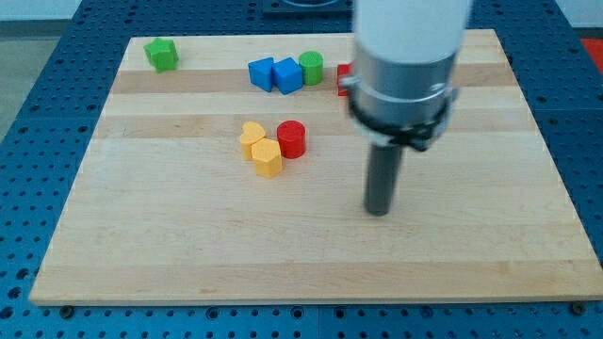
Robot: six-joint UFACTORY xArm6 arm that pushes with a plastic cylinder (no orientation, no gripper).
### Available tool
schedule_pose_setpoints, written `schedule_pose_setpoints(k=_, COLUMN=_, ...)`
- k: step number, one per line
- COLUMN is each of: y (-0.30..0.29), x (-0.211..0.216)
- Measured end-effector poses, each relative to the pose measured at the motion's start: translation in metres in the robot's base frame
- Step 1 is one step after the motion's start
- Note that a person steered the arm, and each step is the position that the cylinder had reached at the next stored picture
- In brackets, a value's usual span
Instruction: Place the red circle to the top left of the yellow heart
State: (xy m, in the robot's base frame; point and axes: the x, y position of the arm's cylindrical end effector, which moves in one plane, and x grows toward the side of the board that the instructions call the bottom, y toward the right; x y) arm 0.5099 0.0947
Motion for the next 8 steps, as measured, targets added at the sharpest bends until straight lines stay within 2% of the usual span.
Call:
schedule_pose_setpoints(k=1, y=0.032, x=-0.037)
schedule_pose_setpoints(k=2, y=-0.010, x=-0.036)
schedule_pose_setpoints(k=3, y=-0.086, x=-0.020)
schedule_pose_setpoints(k=4, y=-0.134, x=-0.020)
schedule_pose_setpoints(k=5, y=-0.135, x=-0.020)
schedule_pose_setpoints(k=6, y=-0.105, x=-0.010)
schedule_pose_setpoints(k=7, y=-0.055, x=-0.019)
schedule_pose_setpoints(k=8, y=-0.048, x=-0.060)
